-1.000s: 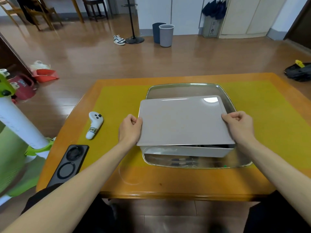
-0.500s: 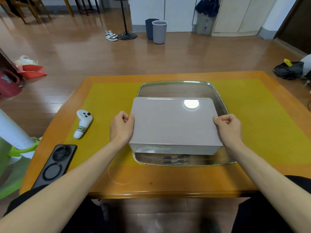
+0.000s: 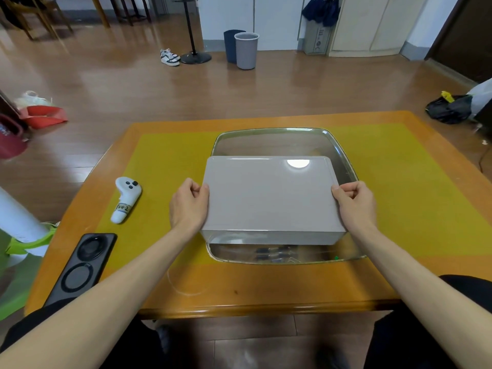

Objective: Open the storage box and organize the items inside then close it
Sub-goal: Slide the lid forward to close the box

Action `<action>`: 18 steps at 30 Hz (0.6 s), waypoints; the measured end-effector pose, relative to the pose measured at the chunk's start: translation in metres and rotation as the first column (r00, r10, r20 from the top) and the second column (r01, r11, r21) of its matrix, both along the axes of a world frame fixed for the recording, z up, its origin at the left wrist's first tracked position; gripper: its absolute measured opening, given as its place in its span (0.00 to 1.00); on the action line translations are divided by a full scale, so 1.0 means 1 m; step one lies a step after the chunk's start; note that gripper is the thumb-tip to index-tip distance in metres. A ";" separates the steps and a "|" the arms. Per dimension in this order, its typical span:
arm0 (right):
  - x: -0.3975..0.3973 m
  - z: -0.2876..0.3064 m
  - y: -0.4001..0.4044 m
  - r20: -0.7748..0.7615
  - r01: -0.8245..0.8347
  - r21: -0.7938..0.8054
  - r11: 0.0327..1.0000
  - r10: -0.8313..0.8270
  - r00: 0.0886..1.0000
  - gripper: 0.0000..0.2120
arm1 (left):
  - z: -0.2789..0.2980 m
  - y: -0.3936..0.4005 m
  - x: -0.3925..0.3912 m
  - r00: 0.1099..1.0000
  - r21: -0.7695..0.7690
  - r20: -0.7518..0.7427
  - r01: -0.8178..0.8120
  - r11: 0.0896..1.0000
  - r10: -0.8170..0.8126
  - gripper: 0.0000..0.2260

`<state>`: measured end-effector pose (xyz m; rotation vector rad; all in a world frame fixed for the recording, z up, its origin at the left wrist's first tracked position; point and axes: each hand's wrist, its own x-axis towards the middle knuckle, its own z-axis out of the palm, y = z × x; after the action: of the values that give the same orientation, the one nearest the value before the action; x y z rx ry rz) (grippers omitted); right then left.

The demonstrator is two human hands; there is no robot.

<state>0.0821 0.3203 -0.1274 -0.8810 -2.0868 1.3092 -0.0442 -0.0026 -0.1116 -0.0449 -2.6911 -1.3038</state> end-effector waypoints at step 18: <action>0.005 -0.002 0.018 -0.067 -0.054 -0.097 0.994 0.048 0.997 0.06 | -0.015 0.023 0.011 0.988 0.242 0.086 -0.145 0.959 0.128 0.14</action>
<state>0.0868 0.3380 -0.1296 -0.8201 -2.0221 1.4586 -0.0334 0.0205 -0.1263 0.2143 -2.5101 -1.6117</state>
